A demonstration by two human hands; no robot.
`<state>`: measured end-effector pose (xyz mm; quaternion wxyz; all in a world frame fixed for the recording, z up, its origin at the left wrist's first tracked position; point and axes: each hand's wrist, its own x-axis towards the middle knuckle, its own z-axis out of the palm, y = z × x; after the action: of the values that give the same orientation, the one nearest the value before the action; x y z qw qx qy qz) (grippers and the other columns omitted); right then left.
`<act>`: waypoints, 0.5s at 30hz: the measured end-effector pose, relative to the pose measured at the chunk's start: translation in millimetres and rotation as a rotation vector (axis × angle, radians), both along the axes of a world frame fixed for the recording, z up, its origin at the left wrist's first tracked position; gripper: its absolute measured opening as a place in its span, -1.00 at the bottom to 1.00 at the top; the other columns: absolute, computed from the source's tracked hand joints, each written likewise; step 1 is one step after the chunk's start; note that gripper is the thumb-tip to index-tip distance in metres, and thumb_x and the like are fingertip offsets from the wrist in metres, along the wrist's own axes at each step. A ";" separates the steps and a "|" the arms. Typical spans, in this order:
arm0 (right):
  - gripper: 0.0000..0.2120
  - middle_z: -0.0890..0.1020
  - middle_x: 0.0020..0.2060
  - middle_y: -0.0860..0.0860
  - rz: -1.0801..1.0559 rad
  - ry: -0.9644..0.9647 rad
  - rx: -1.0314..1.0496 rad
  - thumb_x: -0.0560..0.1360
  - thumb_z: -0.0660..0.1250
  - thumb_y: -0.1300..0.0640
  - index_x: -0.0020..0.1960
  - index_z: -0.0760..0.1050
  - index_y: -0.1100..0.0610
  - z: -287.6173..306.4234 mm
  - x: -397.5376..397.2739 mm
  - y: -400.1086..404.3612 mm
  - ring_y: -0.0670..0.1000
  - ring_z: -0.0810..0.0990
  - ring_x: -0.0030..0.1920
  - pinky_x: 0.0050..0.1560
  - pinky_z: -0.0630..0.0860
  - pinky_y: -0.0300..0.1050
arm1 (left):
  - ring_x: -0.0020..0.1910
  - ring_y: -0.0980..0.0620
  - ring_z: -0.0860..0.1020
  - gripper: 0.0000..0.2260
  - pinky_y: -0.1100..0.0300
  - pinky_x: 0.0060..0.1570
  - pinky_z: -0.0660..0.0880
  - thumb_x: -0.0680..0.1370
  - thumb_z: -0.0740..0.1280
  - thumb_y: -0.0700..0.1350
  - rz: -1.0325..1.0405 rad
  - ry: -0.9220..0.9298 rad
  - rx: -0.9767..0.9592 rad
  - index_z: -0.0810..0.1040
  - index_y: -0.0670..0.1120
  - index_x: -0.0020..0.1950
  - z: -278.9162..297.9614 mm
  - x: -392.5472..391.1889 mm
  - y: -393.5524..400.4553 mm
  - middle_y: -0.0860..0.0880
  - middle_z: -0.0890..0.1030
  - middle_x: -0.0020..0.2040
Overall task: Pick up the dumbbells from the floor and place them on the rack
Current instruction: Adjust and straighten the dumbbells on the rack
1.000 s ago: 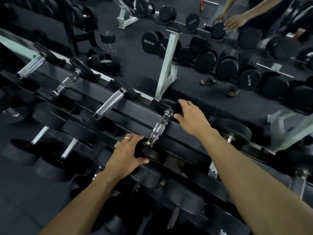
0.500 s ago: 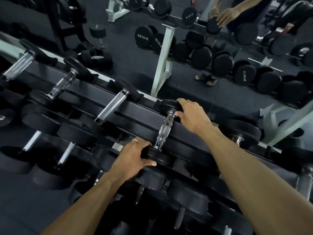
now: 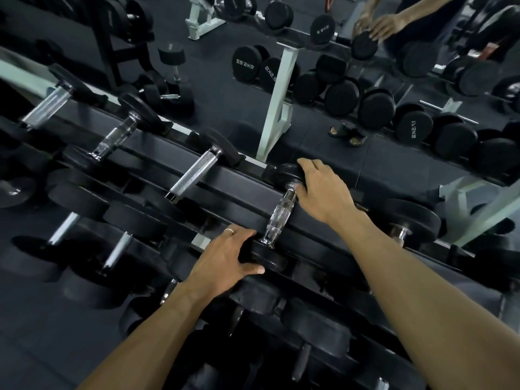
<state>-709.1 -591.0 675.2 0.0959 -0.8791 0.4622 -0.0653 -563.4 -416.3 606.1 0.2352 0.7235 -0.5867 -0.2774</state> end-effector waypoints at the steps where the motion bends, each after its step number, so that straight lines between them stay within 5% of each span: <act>1: -0.54 0.45 0.31 0.10 0.024 -0.036 -0.039 0.57 0.25 0.12 0.43 0.28 0.15 0.7 4.4 4.0 0.15 0.44 0.29 0.11 0.49 0.04 | 0.24 0.12 0.39 -0.29 0.29 0.18 0.30 0.36 0.52 0.12 -0.013 -0.014 -0.002 0.33 0.06 0.45 1.8 1.2 2.1 0.12 0.39 0.29; 7: -0.50 0.39 0.38 0.08 0.160 -0.095 -0.047 0.56 0.27 0.08 0.45 0.26 0.16 6.4 64.3 20.3 0.11 0.34 0.39 0.28 0.44 0.01 | 0.24 0.12 0.41 -0.29 0.20 0.20 0.38 0.35 0.51 0.17 -0.009 -0.108 -0.081 0.33 0.10 0.44 15.8 41.3 19.0 0.11 0.37 0.34; 15: -0.45 0.39 0.36 0.15 0.030 -0.126 0.087 0.58 0.27 0.03 0.49 0.19 0.18 -5.0 150.1 11.9 0.20 0.44 0.30 0.25 0.44 0.11 | 0.28 0.00 0.43 -0.37 0.07 0.11 0.51 0.29 0.57 0.09 0.066 -0.288 -0.309 0.50 -0.04 0.31 16.9 139.5 20.9 0.00 0.50 0.24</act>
<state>-559.0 -579.2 670.3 0.1639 -0.8750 0.4446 -0.0991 -423.9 -395.4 623.0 0.2664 0.7298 -0.6257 -0.0700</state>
